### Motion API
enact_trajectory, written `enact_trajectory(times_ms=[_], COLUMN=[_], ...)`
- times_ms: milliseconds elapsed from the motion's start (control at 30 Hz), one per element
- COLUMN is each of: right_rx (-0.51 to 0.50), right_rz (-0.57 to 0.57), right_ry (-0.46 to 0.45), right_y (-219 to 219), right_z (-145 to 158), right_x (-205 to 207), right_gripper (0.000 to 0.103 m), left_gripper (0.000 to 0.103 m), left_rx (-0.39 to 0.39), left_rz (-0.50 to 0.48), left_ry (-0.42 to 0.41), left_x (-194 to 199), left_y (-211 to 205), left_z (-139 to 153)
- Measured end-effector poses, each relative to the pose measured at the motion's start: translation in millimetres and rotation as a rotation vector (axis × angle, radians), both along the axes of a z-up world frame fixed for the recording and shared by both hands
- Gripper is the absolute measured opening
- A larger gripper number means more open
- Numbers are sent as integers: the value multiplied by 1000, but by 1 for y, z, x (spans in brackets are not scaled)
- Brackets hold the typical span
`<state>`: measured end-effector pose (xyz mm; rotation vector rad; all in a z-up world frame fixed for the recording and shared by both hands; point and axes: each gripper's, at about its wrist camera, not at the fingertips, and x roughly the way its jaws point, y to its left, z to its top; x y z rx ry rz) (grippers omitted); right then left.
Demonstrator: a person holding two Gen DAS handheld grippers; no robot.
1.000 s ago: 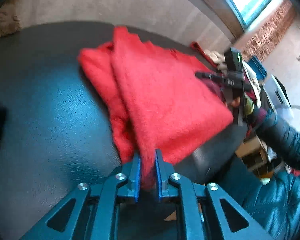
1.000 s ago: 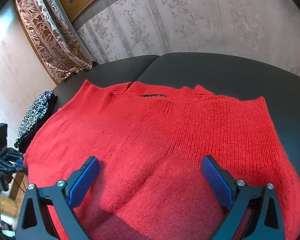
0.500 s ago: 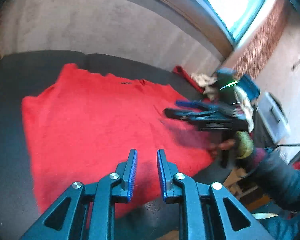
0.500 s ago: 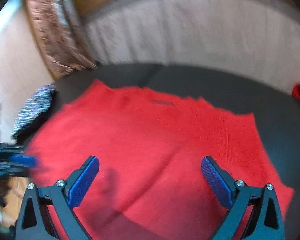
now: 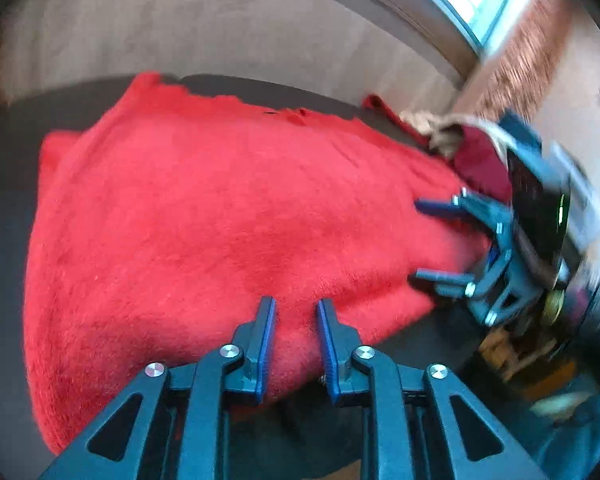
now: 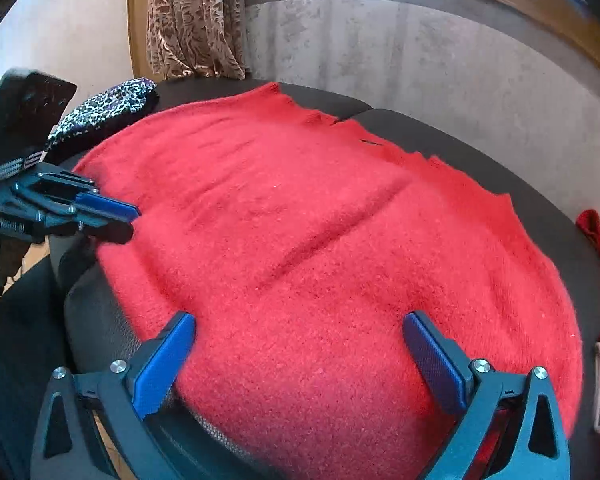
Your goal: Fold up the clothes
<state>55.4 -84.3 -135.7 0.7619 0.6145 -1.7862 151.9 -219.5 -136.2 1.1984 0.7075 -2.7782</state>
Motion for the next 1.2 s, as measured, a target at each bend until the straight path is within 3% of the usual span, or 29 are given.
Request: enact_trajectory(times_ms=[100,200,333,500,600,633,700,933,1200], right_rx=[-9,-11,-145,-201,-147,-147,-151,-136,-141], right_rz=[-9,-31,-118,-235,-356,-369,-391,-385,-392], right_ry=[-23,-90,-220,-215,-237,-251,-279,-259,-239], right_y=[2,0,12,14,13,14,16,13,15], right_z=[2,8,41,53,32,22,1,-1,-1], right_x=[-2,-7,-33,-81,-118,-124,-135,-129,-129], right_gripper=[103,103,103,103,103,103,103,103,103], left_gripper=[21,21,26,27,27,19,16,15,31], left_rx=[31,6,-37,-72,-33,-17,19,71,-70], left_rz=[14,14,55,158,257,290,318,339,367], left_ry=[-1,44,78,94,28,3,40,84,56], left_x=[-1,-2,-13,-31,-30,-30,-21,-2,12], left_y=[-1,0,-18,-57,-85,-94,-103,-112,-111], left_z=[9,28,44,50,27,18,11,12,47])
